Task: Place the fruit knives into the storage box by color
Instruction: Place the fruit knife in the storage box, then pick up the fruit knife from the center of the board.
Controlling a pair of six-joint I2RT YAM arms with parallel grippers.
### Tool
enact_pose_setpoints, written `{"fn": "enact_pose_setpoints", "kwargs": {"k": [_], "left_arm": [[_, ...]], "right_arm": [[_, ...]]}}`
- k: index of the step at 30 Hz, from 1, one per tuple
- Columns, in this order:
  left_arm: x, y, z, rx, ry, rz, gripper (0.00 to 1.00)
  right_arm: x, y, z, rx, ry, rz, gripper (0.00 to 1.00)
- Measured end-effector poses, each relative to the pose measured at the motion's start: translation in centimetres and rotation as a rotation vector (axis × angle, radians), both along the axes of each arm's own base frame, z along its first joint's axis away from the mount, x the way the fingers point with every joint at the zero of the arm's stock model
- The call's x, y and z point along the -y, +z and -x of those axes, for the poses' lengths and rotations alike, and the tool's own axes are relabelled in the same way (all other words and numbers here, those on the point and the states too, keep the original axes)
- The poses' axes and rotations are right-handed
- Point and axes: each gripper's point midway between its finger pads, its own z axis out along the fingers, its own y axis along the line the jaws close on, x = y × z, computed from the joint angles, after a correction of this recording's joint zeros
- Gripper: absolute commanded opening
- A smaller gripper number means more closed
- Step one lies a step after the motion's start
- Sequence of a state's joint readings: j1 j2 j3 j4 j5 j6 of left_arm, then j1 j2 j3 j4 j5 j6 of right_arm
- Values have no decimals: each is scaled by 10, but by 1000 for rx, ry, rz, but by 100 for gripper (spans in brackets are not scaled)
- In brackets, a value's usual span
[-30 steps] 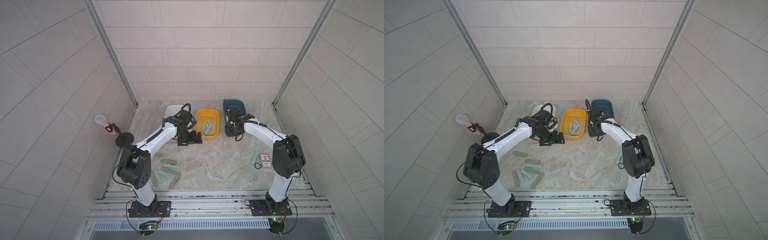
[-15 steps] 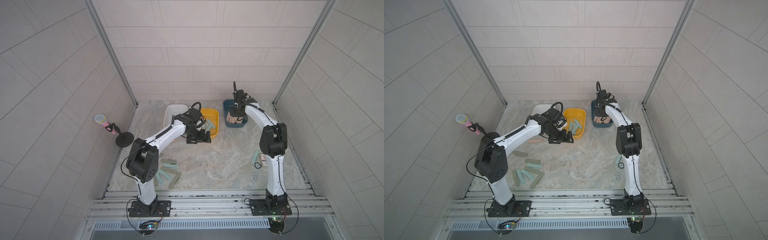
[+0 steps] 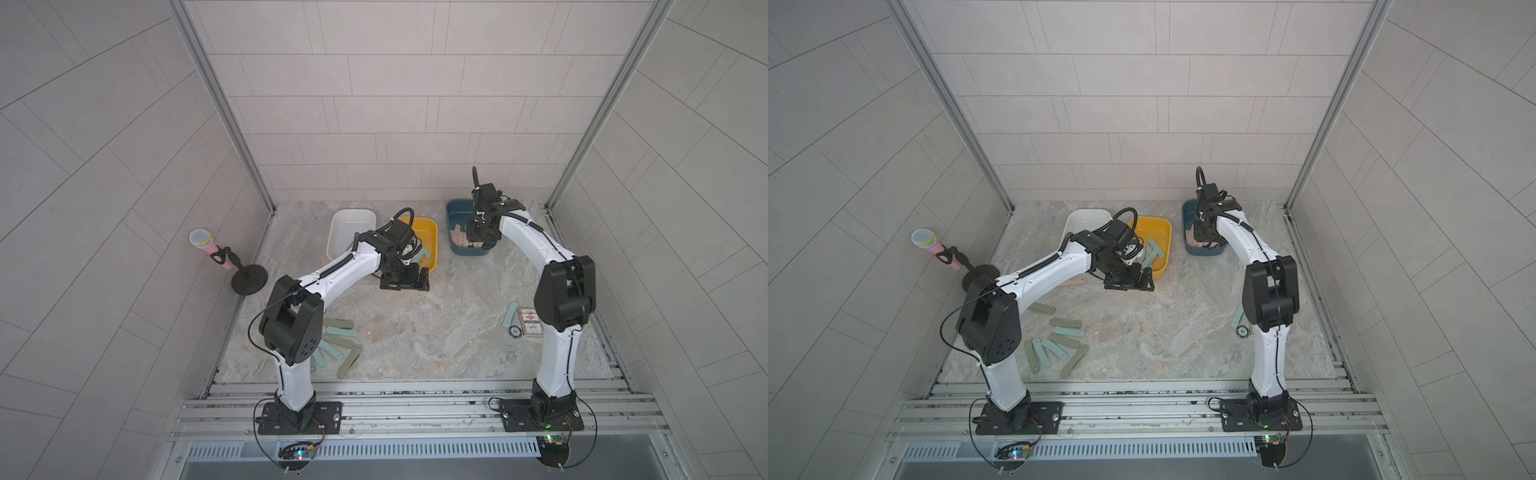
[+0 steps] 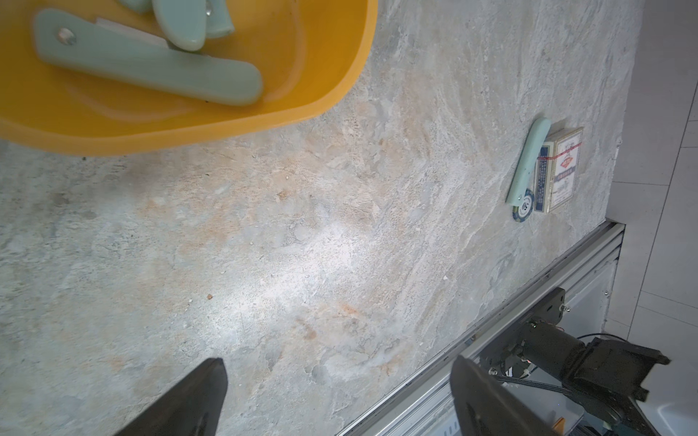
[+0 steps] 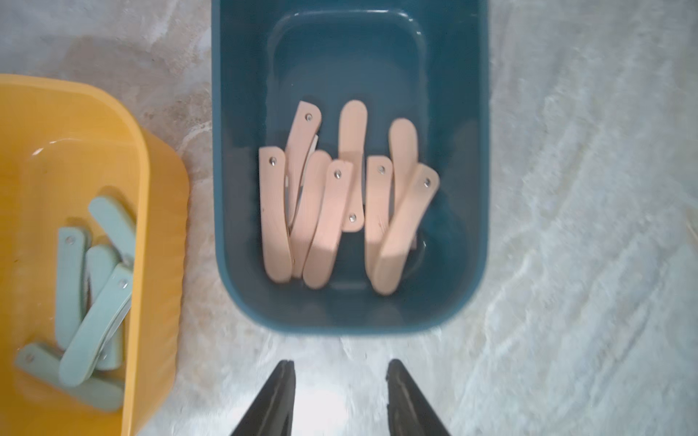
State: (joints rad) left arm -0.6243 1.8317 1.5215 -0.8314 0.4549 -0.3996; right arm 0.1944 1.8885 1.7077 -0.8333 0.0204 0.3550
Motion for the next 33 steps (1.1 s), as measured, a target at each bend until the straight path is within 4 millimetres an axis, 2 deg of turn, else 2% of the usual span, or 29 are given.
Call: {"fn": "enact_pose_setpoints", "kwargs": {"k": [3,5,8,10,12,14,17,23,27,33], "left_arm": [[3,-2,16,9,-30,-20,100],[9,-5,30,10,-64,-30,100],[19,-12,51,4,-119,-48,100],[26,-14,62,11,-152,-64,100],[33,-15,70,29,-180,-73,100],[41,-16,76,43,-208,-85,100],[57,-16,81,69,-243,-94,100],[74,-19,87,99,-278,-109,100],[73,-29,85,95,-275,-136,100],[70,-34,81,98,-267,-160,100]], "right_arm": [[17,15,64,13,-60,8,43],[28,12,100,13,-94,20,43],[44,-19,147,-49,-148,37,43],[55,-49,175,-133,-183,47,43],[63,-73,196,-202,-214,45,43],[69,-87,211,-234,-241,26,43],[71,-93,216,-215,-266,-5,43],[69,-105,196,-199,-282,-60,42],[65,-124,189,-238,-280,-82,41],[64,-136,185,-258,-279,-86,39]]}}
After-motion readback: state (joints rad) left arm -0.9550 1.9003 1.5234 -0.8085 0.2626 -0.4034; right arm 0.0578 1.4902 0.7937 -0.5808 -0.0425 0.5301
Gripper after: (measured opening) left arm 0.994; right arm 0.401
